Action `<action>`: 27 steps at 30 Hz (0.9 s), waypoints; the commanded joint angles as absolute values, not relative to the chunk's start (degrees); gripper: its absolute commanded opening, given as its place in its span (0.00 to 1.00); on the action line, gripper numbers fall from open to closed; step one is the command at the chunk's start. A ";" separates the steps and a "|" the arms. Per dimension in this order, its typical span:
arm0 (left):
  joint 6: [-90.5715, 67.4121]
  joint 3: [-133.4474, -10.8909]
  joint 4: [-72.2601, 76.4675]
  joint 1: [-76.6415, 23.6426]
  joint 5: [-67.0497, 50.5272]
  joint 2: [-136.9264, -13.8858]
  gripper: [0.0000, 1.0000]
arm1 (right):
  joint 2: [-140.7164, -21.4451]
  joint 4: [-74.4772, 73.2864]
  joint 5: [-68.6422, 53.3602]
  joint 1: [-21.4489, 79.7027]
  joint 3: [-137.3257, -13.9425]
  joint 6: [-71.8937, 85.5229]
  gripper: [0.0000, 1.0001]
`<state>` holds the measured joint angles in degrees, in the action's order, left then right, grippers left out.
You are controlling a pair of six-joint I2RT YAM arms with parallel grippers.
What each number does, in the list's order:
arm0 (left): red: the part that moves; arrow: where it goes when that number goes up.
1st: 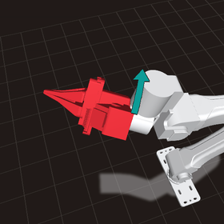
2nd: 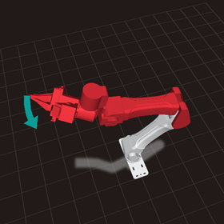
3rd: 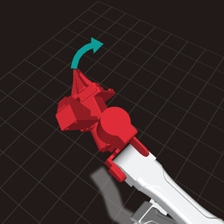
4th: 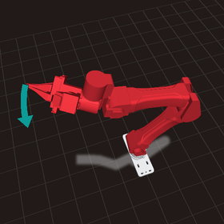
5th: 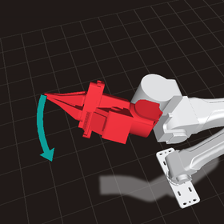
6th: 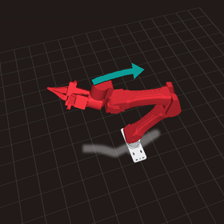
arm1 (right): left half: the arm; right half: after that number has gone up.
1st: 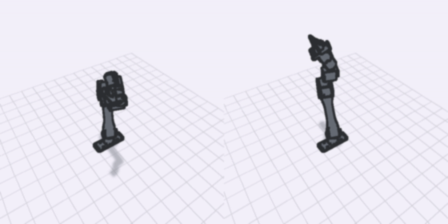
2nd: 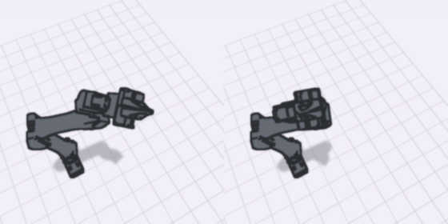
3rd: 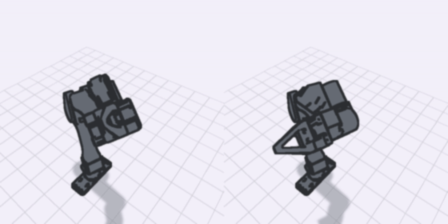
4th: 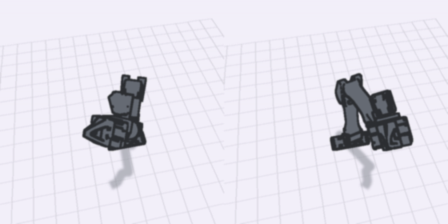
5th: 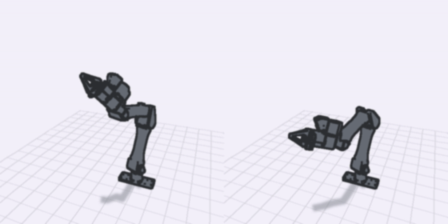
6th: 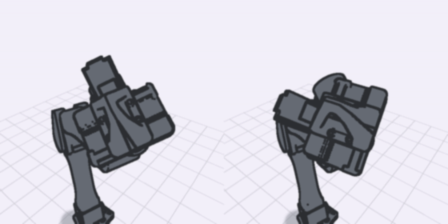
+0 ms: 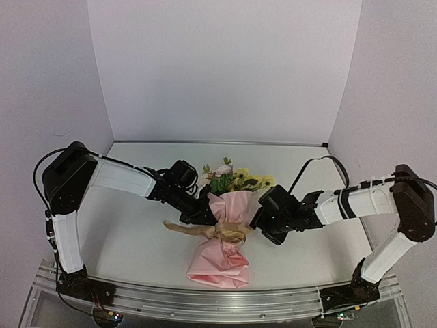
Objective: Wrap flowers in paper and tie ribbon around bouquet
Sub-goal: Pick up the right side of the half-tied ribbon from the folded bouquet.
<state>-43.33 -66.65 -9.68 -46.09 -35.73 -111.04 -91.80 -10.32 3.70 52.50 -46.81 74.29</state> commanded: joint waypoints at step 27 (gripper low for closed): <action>-41.51 -68.30 -10.94 -46.14 -34.73 -105.49 0.05 | -88.74 -15.22 9.81 54.10 -54.96 73.16 0.00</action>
<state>-43.02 -66.74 -10.70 -46.09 -35.27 -109.38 -92.87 -7.98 3.92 52.21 -50.24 77.83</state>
